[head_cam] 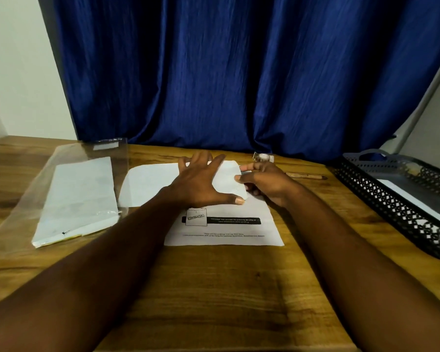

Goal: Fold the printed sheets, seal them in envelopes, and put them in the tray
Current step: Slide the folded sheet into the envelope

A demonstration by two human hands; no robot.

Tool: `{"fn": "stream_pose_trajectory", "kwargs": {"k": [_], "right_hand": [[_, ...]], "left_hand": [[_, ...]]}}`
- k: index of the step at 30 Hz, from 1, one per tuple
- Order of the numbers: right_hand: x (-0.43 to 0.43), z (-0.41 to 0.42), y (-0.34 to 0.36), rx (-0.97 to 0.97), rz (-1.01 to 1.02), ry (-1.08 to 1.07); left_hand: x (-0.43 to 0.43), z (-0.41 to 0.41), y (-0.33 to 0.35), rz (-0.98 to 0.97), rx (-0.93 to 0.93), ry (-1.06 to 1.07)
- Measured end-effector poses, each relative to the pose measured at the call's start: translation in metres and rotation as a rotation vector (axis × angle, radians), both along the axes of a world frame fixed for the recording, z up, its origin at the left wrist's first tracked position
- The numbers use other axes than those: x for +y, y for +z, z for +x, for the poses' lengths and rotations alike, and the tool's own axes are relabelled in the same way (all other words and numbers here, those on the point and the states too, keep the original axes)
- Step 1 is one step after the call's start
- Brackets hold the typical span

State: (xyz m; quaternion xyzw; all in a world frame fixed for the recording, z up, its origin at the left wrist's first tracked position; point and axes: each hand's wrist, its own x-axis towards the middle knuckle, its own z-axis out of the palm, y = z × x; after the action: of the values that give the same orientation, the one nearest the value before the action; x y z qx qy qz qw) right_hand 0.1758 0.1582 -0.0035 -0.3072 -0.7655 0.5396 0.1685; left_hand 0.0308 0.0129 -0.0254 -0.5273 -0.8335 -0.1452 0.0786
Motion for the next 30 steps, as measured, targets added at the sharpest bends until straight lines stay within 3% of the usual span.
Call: {"fn": "stream_pose_trajectory", "kwargs": {"k": [4, 8, 10, 21, 24, 30], "right_hand": [[0.004, 0.0, 0.001, -0.005, -0.02, 0.018], [0.006, 0.0, -0.008, -0.185, 0.566, 0.001], [0.006, 0.002, -0.011, -0.198, 0.726, 0.08], [0.008, 0.01, -0.005, -0.146, 0.945, 0.14], [-0.001, 0.009, -0.003, -0.156, 0.86, 0.048], [-0.013, 0.0, -0.013, 0.064, 0.28, -0.004]], "left_hand": [[0.002, 0.0, -0.004, 0.05, -0.001, 0.005], [0.003, 0.003, -0.01, -0.078, -0.087, -0.052], [0.004, 0.004, -0.009, -0.137, -0.11, -0.084], [0.005, 0.01, -0.006, -0.228, -0.158, -0.14], [0.005, 0.009, -0.007, -0.247, -0.181, -0.129], [0.001, 0.013, -0.004, -0.176, -0.208, -0.118]]}}
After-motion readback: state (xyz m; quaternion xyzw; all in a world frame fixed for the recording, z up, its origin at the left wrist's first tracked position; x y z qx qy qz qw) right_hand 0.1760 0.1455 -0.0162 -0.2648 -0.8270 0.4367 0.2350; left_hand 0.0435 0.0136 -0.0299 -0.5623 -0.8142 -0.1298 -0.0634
